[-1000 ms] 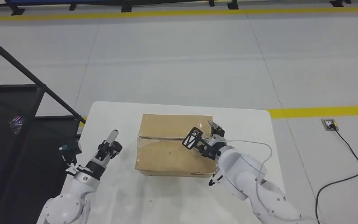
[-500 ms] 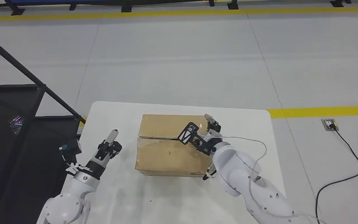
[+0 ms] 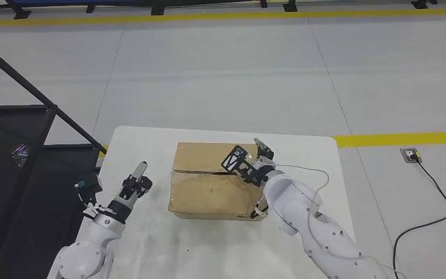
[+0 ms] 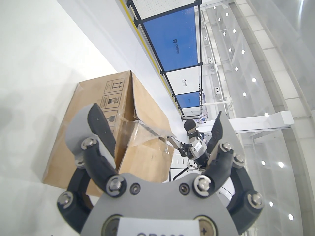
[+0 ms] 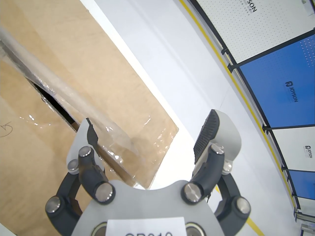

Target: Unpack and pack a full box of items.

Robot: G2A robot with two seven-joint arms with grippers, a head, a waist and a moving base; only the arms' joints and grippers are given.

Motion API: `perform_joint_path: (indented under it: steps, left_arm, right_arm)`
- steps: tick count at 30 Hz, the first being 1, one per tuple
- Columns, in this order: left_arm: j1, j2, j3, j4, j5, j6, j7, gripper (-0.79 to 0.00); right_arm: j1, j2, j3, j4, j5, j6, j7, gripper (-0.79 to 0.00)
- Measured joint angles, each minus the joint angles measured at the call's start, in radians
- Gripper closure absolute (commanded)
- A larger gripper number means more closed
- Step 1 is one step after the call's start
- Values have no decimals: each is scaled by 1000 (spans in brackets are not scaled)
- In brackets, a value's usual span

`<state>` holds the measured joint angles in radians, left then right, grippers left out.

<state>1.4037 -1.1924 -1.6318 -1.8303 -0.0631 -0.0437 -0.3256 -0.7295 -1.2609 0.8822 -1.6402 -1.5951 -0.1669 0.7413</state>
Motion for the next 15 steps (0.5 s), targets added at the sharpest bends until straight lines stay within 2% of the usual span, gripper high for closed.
perform_joint_path:
  steps: [2, 3, 4, 9, 11, 15]
  left_arm:
    - [-1, 0, 1, 0, 1, 0, 1, -785]
    - [-1, 0, 2, -1, 2, 1, 2, -785]
    - [-1, 0, 2, -1, 3, 1, 3, -785]
    - [4, 0, 1, 0, 5, -1, 5, -785]
    - [5, 1, 0, -1, 5, 1, 5, -785]
    - [4, 1, 1, -3, 6, 1, 3, -785]
  right_arm:
    - [14, -4, 5, 20, 26, -21, 2, -785]
    - [21, -6, 10, 31, 39, -29, -3, -699]
    - [24, -8, 15, 37, 46, -34, -9, -646]
    - [22, -11, 33, 51, 47, -37, -29, -425]
    - [18, -13, 38, 50, 43, -36, -32, -391]
    - [10, -14, 53, 46, 48, -49, -37, -382]
